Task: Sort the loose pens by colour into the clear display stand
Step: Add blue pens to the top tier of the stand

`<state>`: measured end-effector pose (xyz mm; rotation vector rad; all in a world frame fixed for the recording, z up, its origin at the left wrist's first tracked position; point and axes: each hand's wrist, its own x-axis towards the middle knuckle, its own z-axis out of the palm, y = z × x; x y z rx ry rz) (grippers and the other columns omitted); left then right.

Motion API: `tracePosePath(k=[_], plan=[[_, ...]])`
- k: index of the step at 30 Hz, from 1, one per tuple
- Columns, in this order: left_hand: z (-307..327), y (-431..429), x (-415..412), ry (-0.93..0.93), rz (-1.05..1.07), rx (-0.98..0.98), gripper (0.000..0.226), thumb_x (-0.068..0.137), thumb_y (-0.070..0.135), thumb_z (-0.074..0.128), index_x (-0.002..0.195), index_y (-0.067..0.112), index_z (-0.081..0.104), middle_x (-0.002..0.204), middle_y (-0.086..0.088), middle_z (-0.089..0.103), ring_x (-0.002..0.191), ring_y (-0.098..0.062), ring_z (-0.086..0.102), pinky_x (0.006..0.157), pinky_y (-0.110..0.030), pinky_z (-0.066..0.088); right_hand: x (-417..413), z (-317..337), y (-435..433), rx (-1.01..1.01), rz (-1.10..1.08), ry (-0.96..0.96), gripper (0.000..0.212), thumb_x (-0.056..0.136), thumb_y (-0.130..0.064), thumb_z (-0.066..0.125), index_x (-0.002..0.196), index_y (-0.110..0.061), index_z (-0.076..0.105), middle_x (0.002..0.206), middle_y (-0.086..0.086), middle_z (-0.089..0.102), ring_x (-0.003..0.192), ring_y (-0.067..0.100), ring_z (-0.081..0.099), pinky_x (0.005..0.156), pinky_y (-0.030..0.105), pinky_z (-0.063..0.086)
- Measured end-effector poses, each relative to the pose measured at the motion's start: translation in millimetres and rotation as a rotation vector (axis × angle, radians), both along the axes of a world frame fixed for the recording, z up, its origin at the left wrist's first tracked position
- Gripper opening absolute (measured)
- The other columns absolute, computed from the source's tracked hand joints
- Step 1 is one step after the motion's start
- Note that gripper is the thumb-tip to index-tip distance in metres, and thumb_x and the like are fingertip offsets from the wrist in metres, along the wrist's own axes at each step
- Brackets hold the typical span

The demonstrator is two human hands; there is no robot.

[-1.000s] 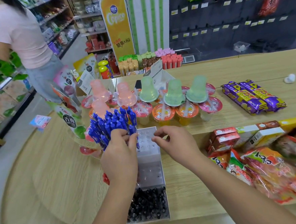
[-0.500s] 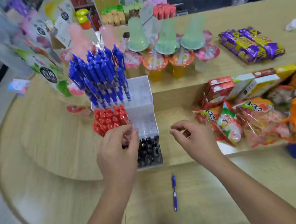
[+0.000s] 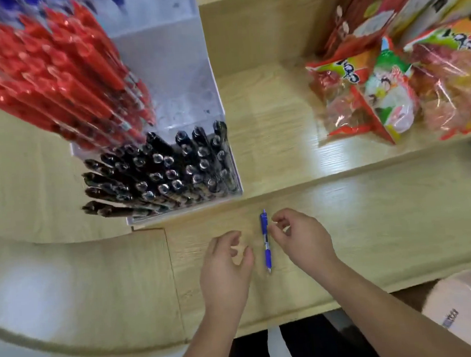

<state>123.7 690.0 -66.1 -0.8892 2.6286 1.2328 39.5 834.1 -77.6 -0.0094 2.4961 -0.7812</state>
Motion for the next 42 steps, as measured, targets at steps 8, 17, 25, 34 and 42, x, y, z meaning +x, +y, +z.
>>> tracePosePath(k=[8,17,25,34,42], plan=[[-71.9,-0.9,0.2,-0.073,0.013,0.003,0.036,0.083,0.029,0.074,0.118,0.023,0.066,0.108,0.008,0.062,0.100,-0.012,0.060,0.085,-0.029,0.049,1.2,-57.1,-22.0,0.281,0.084,-0.044,0.029,0.086,-0.047,0.059,0.100,-0.023,0.052,0.090,-0.003,0.064,0.083,0.023,0.064,0.061,0.029,0.043],[-4.3,-40.6,-21.1,0.125,0.246,0.116,0.035,0.086,0.039,0.070,0.117,0.023,0.066,0.107,0.017,0.062,0.103,0.001,0.059,0.087,-0.032,0.055,-8.1,-37.5,-18.5,0.310,0.143,-0.033,0.030,0.093,-0.047,0.045,0.081,-0.022,0.057,0.068,-0.005,0.056,0.064,0.022,0.057,0.052,0.027,0.041],[59.0,-39.0,-15.8,0.317,0.199,0.005,0.026,0.078,0.048,0.069,0.099,0.033,0.067,0.097,0.024,0.063,0.094,0.002,0.061,0.085,-0.029,0.054,-4.4,61.2,1.1,0.143,0.090,0.129,0.008,0.080,-0.033,0.059,0.088,-0.036,0.060,0.076,-0.021,0.059,0.070,0.001,0.059,0.061,0.029,0.053],[153.7,-90.7,-60.1,0.852,0.131,-0.567,0.052,0.081,0.037,0.072,0.125,0.014,0.055,0.132,-0.013,0.045,0.121,-0.027,0.047,0.102,-0.044,0.043,-31.6,197.4,-24.2,-0.170,-0.024,0.327,0.021,0.079,-0.026,0.069,0.083,-0.042,0.057,0.085,-0.028,0.062,0.068,0.001,0.061,0.056,0.019,0.045],[215.2,-125.1,-110.3,0.765,0.149,-0.442,0.066,0.084,0.038,0.057,0.142,0.012,0.040,0.157,-0.017,0.026,0.146,-0.026,0.025,0.116,-0.042,0.025,-74.7,284.7,-67.4,-0.433,-0.063,0.533,0.026,0.082,-0.013,0.068,0.087,-0.038,0.061,0.081,-0.020,0.068,0.062,0.004,0.065,0.061,0.033,0.053]])
